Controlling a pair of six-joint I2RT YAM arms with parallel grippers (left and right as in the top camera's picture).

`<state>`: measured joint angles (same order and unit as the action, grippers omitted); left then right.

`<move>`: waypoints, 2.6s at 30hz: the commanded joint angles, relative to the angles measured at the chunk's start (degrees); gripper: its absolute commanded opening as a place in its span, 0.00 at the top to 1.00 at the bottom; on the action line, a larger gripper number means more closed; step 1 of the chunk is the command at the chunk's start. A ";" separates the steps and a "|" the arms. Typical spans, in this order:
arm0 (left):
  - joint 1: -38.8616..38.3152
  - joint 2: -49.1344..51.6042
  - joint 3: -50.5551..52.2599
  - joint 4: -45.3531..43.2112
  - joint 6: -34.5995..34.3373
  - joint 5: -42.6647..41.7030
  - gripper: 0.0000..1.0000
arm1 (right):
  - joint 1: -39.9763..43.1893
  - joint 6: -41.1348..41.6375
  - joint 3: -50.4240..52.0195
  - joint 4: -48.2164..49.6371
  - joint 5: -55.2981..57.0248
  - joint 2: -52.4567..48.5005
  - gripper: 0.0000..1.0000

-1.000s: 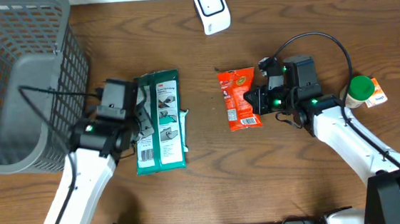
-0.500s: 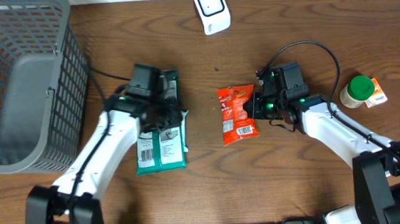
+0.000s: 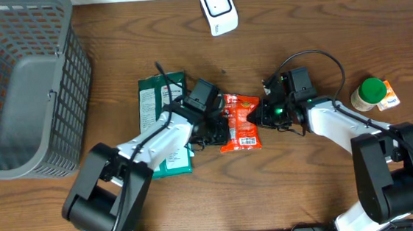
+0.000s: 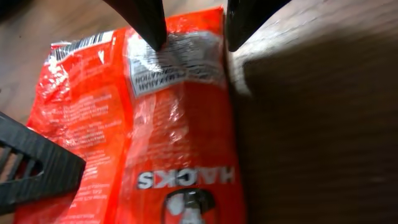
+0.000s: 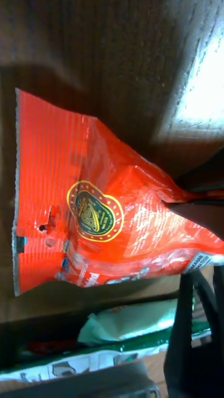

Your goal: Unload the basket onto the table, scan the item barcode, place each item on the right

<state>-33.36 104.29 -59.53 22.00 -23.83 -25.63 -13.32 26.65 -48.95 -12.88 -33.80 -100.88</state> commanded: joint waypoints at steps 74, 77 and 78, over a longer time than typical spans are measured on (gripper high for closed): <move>31.12 -33.97 -3.39 21.46 0.66 16.26 0.29 | -4.92 -18.88 -27.87 -21.53 13.86 12.37 0.99; 31.85 -33.55 -3.34 21.70 0.66 16.26 0.25 | -7.67 -20.65 -33.88 -24.26 18.45 12.37 0.99; 31.85 -33.55 -3.34 21.70 0.66 16.26 0.25 | -8.37 -21.29 -35.63 -24.55 19.06 12.37 0.99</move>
<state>-1.93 70.37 -62.46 43.48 -23.77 -9.72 -19.53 9.85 -78.83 -36.58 -23.53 -90.04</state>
